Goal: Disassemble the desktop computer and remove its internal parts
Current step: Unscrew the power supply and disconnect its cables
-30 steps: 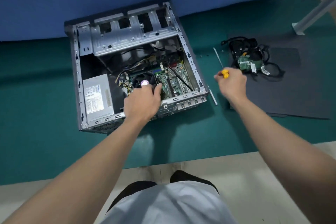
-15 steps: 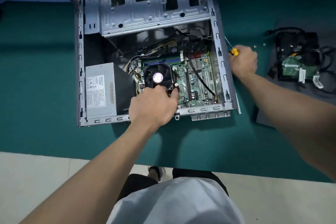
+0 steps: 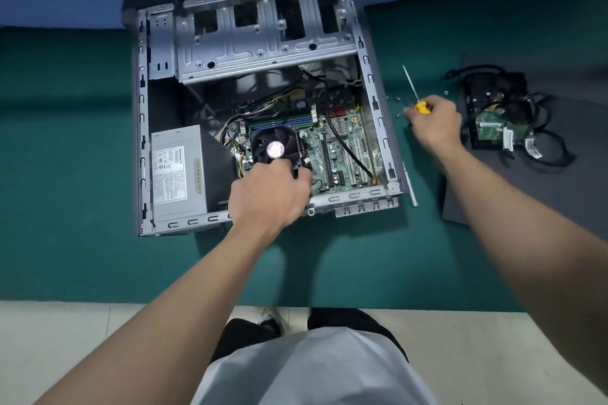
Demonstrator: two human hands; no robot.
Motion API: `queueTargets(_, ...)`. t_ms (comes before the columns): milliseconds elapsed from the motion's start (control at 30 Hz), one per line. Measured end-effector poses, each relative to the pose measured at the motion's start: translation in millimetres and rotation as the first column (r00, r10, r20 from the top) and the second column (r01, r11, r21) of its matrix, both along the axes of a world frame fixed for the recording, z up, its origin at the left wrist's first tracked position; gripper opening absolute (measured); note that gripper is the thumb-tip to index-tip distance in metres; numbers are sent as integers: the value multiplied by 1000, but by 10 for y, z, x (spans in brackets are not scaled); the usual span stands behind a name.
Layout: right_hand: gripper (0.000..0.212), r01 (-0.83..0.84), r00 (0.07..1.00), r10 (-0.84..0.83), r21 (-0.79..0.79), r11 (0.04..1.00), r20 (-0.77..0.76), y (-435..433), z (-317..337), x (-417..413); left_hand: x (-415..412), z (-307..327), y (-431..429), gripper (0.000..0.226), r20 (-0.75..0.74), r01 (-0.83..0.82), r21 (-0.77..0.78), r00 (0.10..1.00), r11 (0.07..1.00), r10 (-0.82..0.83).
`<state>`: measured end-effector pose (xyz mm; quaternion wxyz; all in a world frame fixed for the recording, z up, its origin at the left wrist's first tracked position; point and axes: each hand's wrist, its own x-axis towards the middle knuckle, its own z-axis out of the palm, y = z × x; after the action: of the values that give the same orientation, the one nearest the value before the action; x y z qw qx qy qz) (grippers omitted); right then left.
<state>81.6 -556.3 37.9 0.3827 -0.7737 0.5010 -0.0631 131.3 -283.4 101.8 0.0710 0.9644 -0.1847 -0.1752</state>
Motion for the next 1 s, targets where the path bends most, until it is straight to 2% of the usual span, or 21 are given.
queueTargets(100,20,45,994,-48,37,998,99,148,282,-183,-30,54,37,34,42,12,-105,999,994,-7)
queueTargets(200,20,43,979,-53,53,998,197,438,621,-363,-56,103,136,27,35,-6,-310,999,951,17)
queueTargets(267,18,11,967,-30,76,997,254,753,845,-457,-71,159,263,23,-27,-38,-516,999,856,29)
queueTargets(333,16,-28,953,-8,115,993,304,1151,1024,-523,-85,221,442,22,-68,-83,-654,996,752,51)
queueTargets(467,17,-147,926,51,234,961,374,2136,1217,-592,-104,256,973,24,-10,-152,-696,979,701,202)
queueTargets(567,16,-218,925,86,329,919,371,2892,1221,-621,-102,241,1413,14,118,-210,-691,911,692,394)
queueTargets(600,16,-242,927,104,364,900,359,3122,1201,-639,-107,232,1550,12,106,-263,-707,878,656,466)
queueTargets(667,19,-274,933,130,428,861,337,3513,1129,-683,-92,209,1764,20,-68,-460,-721,791,518,608)
queueTargets(767,21,-266,951,130,526,808,280,3927,984,-743,17,121,1949,40,-491,-816,-500,544,291,681)
queueTargets(833,22,-230,962,87,592,772,260,4089,909,-739,69,76,2023,38,-695,-911,-358,407,206,592)
queueTargets(900,20,-194,968,41,631,751,249,4170,861,-687,67,79,2067,38,-829,-947,-262,320,188,458)
queueTargets(1000,20,-132,977,-20,682,720,211,4230,821,-604,68,113,2112,62,-963,-976,-182,202,122,179)
